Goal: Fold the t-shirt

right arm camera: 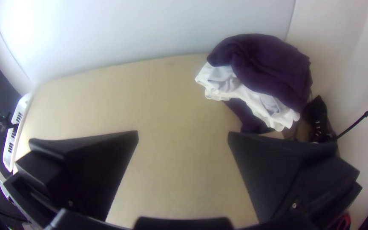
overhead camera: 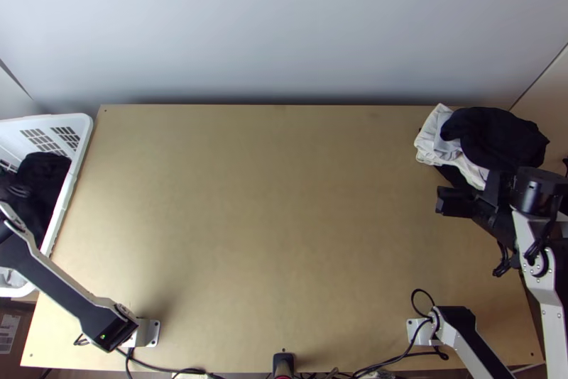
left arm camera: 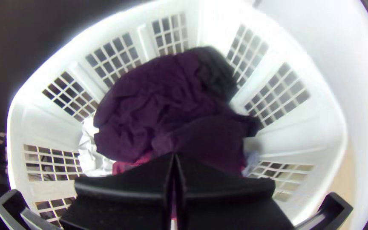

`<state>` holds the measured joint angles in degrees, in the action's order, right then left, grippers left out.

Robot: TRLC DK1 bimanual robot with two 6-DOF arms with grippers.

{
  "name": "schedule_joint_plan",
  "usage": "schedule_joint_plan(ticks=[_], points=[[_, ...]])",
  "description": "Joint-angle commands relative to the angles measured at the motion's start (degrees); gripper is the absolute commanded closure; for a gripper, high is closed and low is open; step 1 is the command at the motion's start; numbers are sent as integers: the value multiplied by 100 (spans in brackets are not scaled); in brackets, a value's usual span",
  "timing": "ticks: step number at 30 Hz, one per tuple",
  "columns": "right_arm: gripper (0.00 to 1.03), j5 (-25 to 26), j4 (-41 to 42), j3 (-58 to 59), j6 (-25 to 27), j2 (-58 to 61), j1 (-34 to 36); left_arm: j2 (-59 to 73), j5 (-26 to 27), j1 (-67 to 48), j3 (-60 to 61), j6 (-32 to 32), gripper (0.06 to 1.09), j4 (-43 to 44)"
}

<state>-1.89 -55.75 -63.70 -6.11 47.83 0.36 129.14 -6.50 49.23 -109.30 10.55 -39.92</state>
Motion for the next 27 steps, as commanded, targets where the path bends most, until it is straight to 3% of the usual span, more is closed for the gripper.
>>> schedule_joint_plan(ticks=[1,4,10,15,20,27], points=[[5,-13,11,-186,13,-46,17,-1497,870,7,-4,44,105,-174],[5,-75,-42,-283,13,-213,17,-2649,1468,-45,-118,62,105,-16],[5,-154,-121,-424,13,-345,-1,-3484,1863,-274,-312,9,105,81],[5,-198,-217,-459,4,-538,-10,-4116,2549,-608,-1006,9,105,283],[5,-242,-235,-459,-4,-626,-1,-4275,2681,-1091,-1999,9,105,345],[5,-259,-270,-476,-13,-767,69,-5048,2698,-2735,-1841,-237,105,714]])
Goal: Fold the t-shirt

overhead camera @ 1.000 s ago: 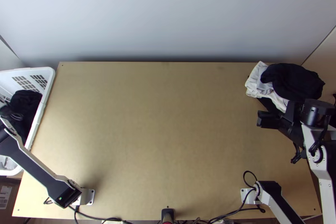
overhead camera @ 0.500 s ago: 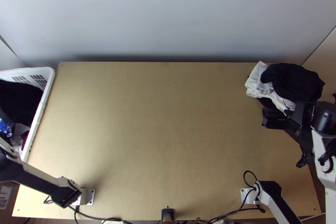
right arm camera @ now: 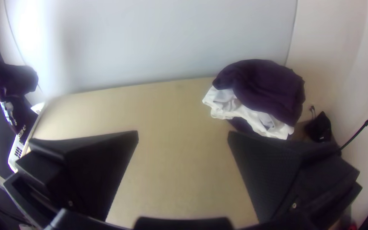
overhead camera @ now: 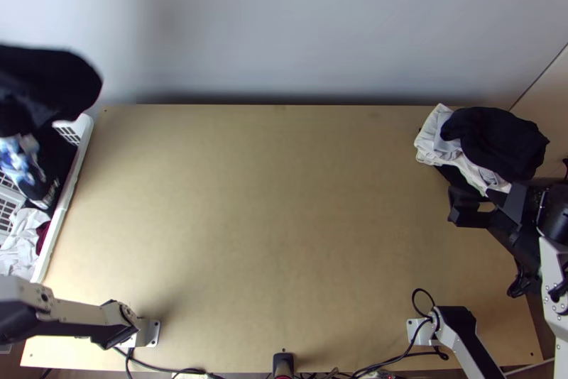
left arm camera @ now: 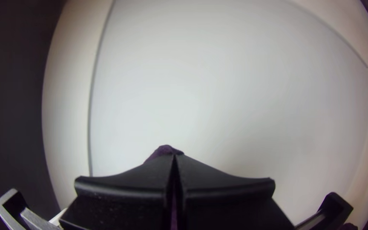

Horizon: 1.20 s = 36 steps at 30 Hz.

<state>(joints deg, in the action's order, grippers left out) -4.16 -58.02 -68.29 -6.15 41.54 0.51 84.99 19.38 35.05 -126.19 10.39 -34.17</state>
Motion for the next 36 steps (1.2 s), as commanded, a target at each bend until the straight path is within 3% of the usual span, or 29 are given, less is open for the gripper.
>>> schedule_joint_plan(ticks=[1,2,5,16,20,36], points=[[5,-32,-52,-17,-9,-146,63,-730,101,-1668,-81,-248,105,34],[5,-58,-69,-35,-26,-199,124,-809,101,-2573,-55,-266,105,-459],[5,-93,-104,-44,-35,-234,160,-923,-48,-3865,288,-169,105,-977],[5,-287,-122,-53,-132,-269,291,-1222,-901,-6862,2336,-152,105,-889],[5,-375,-131,-79,-185,-287,344,-1090,-1173,-7662,2837,-134,105,-678],[5,-682,-227,185,-316,-436,467,-273,-1173,-9543,3347,-134,105,-608]])
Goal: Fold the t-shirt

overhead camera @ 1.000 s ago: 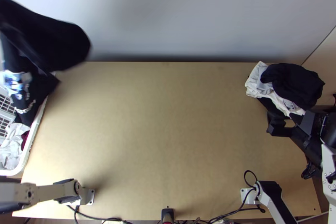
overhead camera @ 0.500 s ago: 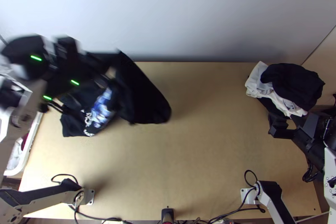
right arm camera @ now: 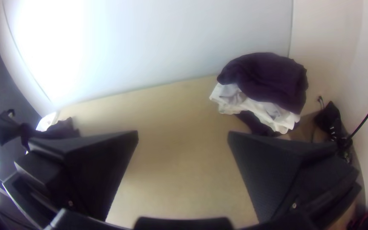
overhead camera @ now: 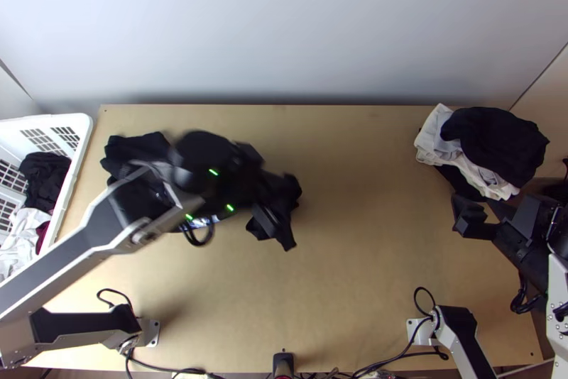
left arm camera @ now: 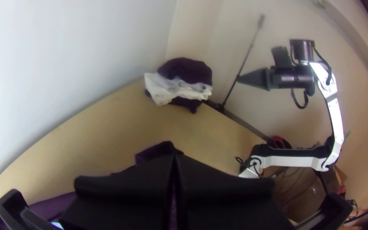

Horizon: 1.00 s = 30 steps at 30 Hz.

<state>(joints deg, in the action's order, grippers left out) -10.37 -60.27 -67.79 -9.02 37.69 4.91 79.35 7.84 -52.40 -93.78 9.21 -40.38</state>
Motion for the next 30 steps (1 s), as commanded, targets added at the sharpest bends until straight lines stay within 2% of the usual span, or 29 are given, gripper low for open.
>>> schedule_joint_plan(ticks=[1,7,15,16,17,19,20,21,24,30], points=[[5,-70,-2,134,-30,-51,28,362,-19,-912,35,-16,105,13],[5,-123,50,257,-30,-34,28,757,16,-1615,-615,-16,105,-225],[5,-193,86,372,-39,-16,37,1267,34,-2037,-835,-16,104,-189],[5,-202,86,372,-30,-16,45,1311,34,-2037,-949,-16,100,-216],[5,-211,86,372,-39,-16,45,1337,16,-2011,-1081,-16,90,-277],[5,-211,103,372,-48,1,54,1329,-45,-1800,-1319,-16,52,-506],[5,-220,112,372,-48,10,54,1337,-107,-1650,-1442,-16,38,-699],[5,-237,121,372,-56,36,54,1346,-107,-1466,-1591,-25,31,-919],[5,-264,147,372,-56,98,54,1144,-107,-868,-1644,-34,20,-1271],[5,-299,147,398,-56,168,45,467,-98,459,-888,-25,10,-1218]])
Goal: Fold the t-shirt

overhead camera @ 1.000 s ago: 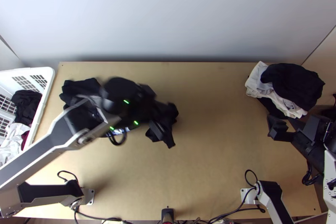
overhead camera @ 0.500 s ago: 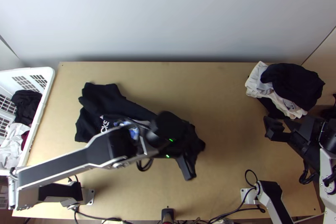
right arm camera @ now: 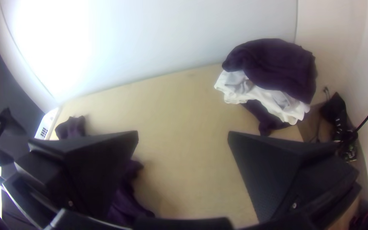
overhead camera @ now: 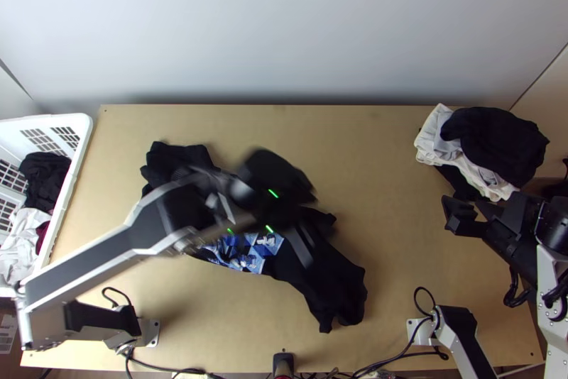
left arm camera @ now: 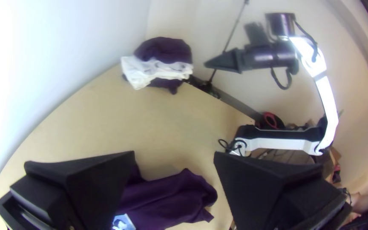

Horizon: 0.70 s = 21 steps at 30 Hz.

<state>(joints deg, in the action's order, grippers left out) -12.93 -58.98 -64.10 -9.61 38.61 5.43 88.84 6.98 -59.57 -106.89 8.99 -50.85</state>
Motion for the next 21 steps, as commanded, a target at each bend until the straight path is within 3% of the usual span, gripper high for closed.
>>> schedule_joint_plan(ticks=[1,10,21], points=[[5,-52,18,46,11,85,-7,-552,-13,1413,573,-3,10,-162],[5,-61,18,81,20,129,-51,-754,101,3382,2146,-530,10,277],[5,-78,9,73,29,129,-104,-218,110,5105,2893,-776,10,1112]])
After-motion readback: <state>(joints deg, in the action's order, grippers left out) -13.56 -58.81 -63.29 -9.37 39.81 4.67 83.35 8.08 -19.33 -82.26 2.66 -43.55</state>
